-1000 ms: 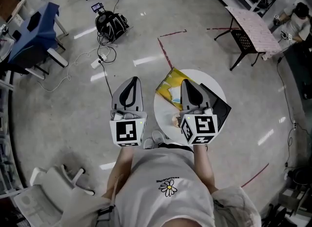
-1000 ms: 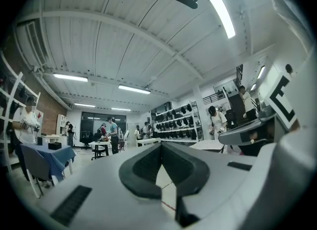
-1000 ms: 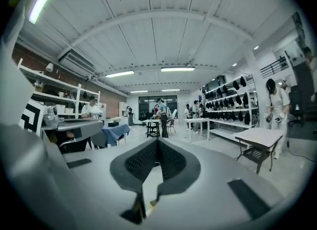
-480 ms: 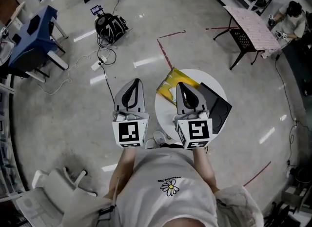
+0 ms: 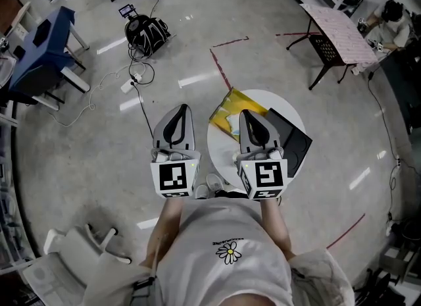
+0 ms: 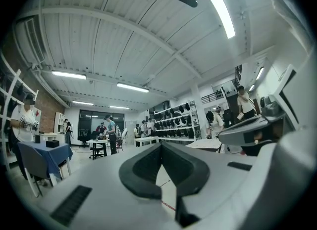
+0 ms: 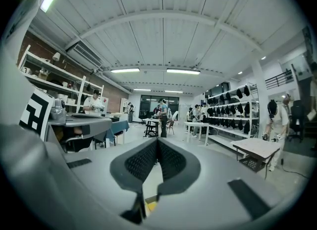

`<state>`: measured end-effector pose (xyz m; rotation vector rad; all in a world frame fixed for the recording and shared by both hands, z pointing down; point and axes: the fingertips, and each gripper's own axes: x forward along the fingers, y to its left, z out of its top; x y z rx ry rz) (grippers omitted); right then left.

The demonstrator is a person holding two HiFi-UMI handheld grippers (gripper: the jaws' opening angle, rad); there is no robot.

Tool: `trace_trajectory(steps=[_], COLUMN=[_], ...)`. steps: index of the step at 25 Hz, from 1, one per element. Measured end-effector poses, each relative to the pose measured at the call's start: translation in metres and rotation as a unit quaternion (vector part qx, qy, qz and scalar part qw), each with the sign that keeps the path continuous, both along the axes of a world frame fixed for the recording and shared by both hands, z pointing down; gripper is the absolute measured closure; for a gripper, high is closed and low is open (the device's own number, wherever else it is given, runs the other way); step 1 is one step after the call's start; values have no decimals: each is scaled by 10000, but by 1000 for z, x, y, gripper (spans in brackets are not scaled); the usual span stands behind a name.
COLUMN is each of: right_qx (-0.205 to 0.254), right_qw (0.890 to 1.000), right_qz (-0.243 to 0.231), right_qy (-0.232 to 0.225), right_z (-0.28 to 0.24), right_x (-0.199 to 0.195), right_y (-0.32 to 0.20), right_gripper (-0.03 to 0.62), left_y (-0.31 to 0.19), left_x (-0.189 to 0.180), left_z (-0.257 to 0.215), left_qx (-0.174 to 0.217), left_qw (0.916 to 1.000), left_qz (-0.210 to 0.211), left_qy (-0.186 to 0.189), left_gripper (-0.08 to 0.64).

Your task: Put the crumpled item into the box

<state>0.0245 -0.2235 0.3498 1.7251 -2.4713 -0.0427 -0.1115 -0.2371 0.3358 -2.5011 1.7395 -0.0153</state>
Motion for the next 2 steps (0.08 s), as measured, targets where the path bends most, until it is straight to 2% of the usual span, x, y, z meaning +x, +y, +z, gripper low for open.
trace_trajectory(steps=[2], right_qx=[-9], right_qw=[10000], right_qz=[11], right_qy=[6], right_z=[1], right_x=[1], right_y=[-1], right_gripper=[589], left_y=[-1], left_x=[1], left_z=[1], left_qx=[-14], left_qw=[10000], left_qz=[19], left_qy=[-9], left_gripper=[560])
